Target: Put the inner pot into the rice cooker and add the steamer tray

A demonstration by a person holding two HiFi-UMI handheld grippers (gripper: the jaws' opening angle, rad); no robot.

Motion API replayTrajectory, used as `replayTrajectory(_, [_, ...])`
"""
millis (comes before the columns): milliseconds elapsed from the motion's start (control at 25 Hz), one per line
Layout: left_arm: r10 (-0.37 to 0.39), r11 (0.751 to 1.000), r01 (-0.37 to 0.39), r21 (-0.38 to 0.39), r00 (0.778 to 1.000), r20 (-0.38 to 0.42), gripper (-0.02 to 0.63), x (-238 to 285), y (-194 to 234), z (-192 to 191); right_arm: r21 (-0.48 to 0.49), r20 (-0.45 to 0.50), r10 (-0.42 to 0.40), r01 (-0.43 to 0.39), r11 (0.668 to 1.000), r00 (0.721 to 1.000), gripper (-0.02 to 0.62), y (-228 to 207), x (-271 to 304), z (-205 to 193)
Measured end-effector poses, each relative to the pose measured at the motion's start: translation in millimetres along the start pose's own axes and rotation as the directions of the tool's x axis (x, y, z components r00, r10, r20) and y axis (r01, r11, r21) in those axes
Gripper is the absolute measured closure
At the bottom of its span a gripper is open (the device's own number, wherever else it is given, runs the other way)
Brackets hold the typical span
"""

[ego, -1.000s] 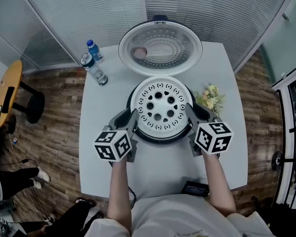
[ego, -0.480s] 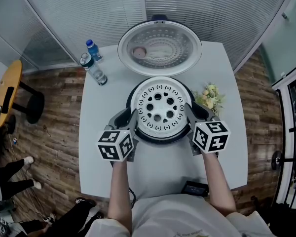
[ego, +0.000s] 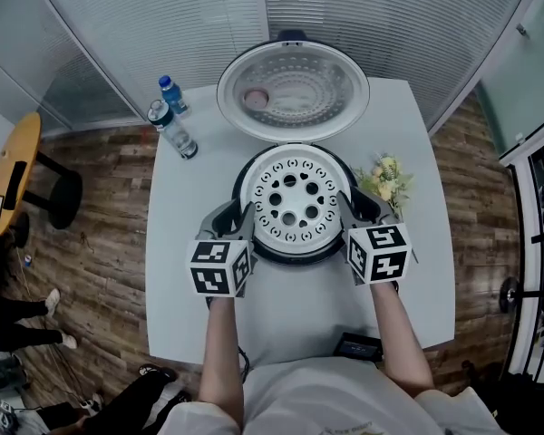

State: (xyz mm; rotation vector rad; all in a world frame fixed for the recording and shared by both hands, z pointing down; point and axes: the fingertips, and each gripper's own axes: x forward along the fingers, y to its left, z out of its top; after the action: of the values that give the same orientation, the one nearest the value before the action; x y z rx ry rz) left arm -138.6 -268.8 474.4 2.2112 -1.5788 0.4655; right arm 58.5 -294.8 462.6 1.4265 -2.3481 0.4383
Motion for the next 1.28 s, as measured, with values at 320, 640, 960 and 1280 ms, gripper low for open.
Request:
replayTrajectory(320, [0.039,0.997,-0.037,0.071,0.999,-0.015,0.506,1,-1,0,-0.071,-0.009,-0.036,0.036,0.997,0.999,0.506,1,1,-1])
replayTrajectory(640, [0.088,0.982,-0.082,0.172,0.996,-0.028,0.508,3,2,-2,-0.134,-0.019,-0.047,0.044,0.99,0.999,0.503,6,4,-1])
replayTrajectory(960, [0.142,0.968,-0.135,0.21,0.99,-0.018,0.508,-4,3,-1,-0.119,0.019,-0.051,0.053,0.992,0.999,0.502,7,-9,5])
replayTrajectory(1280, [0.151,0.976,-0.151,0.154,0.988,0.016,0.52,-29,-12,-5,-0.066,0.069,-0.019,0.023,0.998,0.997,0.502,9,-37,9])
